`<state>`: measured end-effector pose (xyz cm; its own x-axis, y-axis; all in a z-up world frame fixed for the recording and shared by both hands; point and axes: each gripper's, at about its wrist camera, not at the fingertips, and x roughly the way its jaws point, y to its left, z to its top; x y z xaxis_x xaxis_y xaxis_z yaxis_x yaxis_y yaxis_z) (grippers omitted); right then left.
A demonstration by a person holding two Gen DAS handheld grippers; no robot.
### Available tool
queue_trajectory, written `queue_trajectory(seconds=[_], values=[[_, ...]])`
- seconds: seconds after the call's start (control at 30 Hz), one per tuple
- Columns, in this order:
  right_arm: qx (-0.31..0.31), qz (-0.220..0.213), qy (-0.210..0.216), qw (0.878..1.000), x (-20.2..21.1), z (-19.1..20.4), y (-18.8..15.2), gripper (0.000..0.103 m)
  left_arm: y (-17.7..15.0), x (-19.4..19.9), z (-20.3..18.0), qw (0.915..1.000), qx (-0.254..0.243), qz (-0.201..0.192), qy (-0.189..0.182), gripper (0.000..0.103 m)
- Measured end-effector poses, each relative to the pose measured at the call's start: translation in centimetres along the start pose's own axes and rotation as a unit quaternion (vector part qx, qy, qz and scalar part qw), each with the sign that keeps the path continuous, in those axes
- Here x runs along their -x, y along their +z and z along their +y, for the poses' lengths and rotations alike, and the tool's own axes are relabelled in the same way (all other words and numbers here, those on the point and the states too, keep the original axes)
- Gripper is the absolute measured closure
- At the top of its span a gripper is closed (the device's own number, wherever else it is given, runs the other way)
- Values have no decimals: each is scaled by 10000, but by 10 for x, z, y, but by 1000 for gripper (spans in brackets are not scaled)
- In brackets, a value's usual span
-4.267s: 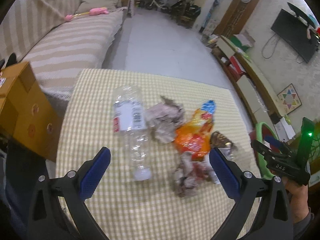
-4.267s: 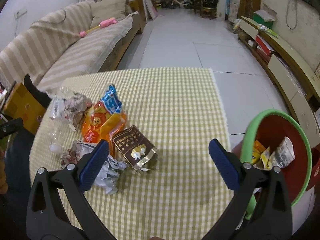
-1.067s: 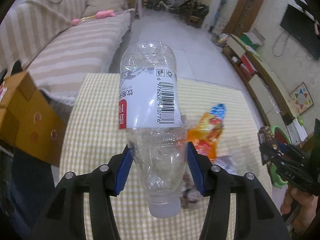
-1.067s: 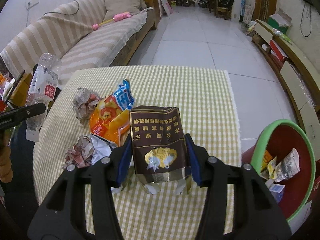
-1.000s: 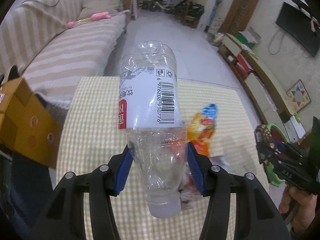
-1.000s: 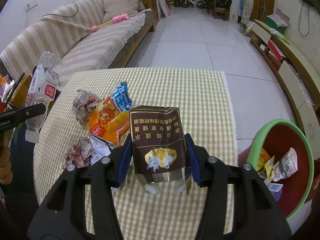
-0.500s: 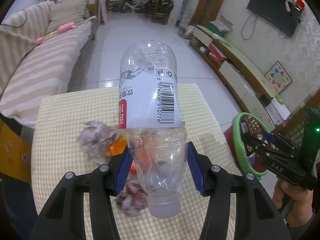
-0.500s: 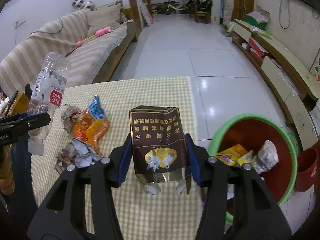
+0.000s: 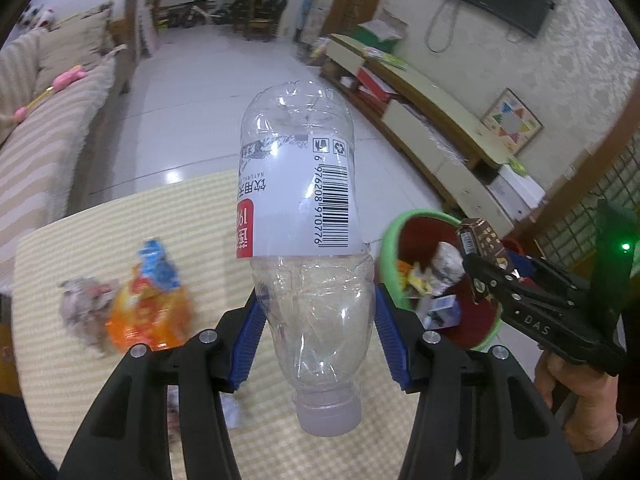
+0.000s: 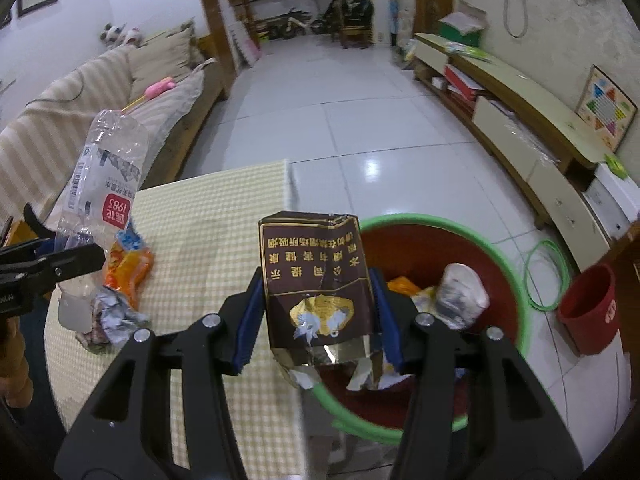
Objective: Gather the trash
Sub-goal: 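Carry the bottle and brown packet over the bucket and open both tools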
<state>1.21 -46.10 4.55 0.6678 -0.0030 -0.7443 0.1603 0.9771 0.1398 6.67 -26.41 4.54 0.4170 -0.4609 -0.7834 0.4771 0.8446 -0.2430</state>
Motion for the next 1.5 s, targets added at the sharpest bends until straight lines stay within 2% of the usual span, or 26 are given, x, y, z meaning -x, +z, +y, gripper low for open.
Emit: queue_trajectory(seconds=[0.13,0.4,0.57,0.9,1.2,1.23,1.3,1.33,1.37,1.5], values=[[-243,-4,-142,9996,4,-30,-4,54,6,-13,-29,9996,-122,68,-254,53],[-472,24,-364,9982,8,-63,-15,54,14,-38,-82,9963,-350,235,-745,53],[-636,68,-419,9971,6,-82,-24,54,17,-53,-107,9941,-476,366,-907,52],[-823,157,-366,9958,-4,-96,-34,54,22,-80,-144,9912,-719,566,-955,52],[-833,235,-275,9959,-7,-98,-34,53,24,-90,-148,9911,-728,598,-936,51],[-817,224,-311,9959,-7,-97,-34,52,23,-90,-145,9915,-710,584,-919,50],[-820,219,-407,9956,-7,-97,-36,39,24,-89,-139,9930,-567,515,-904,25],[-844,218,-411,9953,-8,-97,-37,31,24,-88,-135,9933,-511,481,-917,20],[-854,218,-425,9952,-8,-97,-37,27,24,-87,-132,9938,-456,452,-911,16],[-864,212,-471,9949,-9,-95,-39,16,24,-82,-116,9955,-284,378,-821,12]])
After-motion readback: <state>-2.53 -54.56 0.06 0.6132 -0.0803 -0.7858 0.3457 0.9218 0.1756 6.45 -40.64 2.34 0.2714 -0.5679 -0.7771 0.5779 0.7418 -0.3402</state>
